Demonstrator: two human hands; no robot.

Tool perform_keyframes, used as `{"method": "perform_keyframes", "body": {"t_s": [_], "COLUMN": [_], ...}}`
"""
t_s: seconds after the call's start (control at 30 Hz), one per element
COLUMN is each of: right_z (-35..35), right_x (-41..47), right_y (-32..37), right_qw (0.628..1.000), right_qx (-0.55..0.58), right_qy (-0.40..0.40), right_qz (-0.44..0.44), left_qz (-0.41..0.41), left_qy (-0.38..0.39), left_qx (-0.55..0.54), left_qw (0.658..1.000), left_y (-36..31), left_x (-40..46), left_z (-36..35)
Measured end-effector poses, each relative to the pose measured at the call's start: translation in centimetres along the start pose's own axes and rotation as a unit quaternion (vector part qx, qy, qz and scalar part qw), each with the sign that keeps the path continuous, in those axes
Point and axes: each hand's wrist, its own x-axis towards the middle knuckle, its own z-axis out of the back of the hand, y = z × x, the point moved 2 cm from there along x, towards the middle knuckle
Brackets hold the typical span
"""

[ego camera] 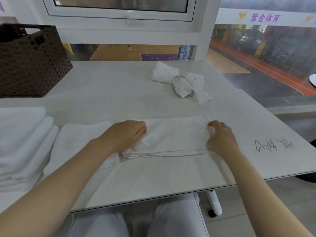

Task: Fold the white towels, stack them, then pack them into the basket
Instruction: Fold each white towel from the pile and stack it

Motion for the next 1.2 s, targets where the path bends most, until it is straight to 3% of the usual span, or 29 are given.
{"method": "perform_keyframes", "body": {"t_s": [0.1, 0.23, 0.33, 0.47, 0.73, 0.83, 0.93, 1.0, 1.13, 1.2], "right_z": [-0.2, -4.1, -6.9, -6.9, -3.2, -2.8, -1.9, -1.2, 0.4, 1.1], "right_x": [1.0, 0.5, 0.2, 1.6, 4.0, 4.4, 4.4, 4.5, 4.9, 5.7], "right_y": [3.8, 9.1, 9.5, 7.0, -0.5, -1.8, -2.1, -2.4, -2.2, -1.8], "right_qw": [0.995, 0.971, 0.958, 0.963, 0.976, 0.992, 0.997, 0.992, 0.993, 0.989], "right_qx": [0.018, 0.008, -0.084, -0.141, -0.165, -0.091, 0.071, 0.089, -0.007, -0.053], "right_qy": [-0.02, 0.089, 0.137, 0.142, 0.124, 0.084, -0.04, -0.084, 0.012, 0.075], "right_qz": [0.091, 0.222, 0.237, 0.183, 0.064, 0.031, -0.008, -0.028, -0.114, -0.114], "left_qz": [-0.006, 0.045, 0.057, 0.073, 0.164, 0.184, 0.178, 0.182, 0.197, 0.203], "left_qy": [0.002, 0.034, 0.048, 0.079, 0.043, 0.044, 0.064, 0.062, 0.05, 0.046], "left_qx": [-0.05, -0.005, 0.003, 0.005, -0.02, -0.015, -0.008, -0.004, -0.013, -0.024], "left_qw": [0.999, 0.998, 0.997, 0.994, 0.985, 0.982, 0.982, 0.981, 0.979, 0.978], "left_y": [-0.9, -1.7, -1.6, -0.8, 0.2, -0.1, -0.3, -0.4, -0.8, -1.0], "left_x": [2.3, 2.9, 2.8, 2.4, 1.5, 1.5, 1.4, 1.3, 1.1, 0.9], "left_z": [-2.9, -6.0, -6.5, -6.4, -6.4, -6.3, -6.1, -6.0, -6.1, -6.3]}}
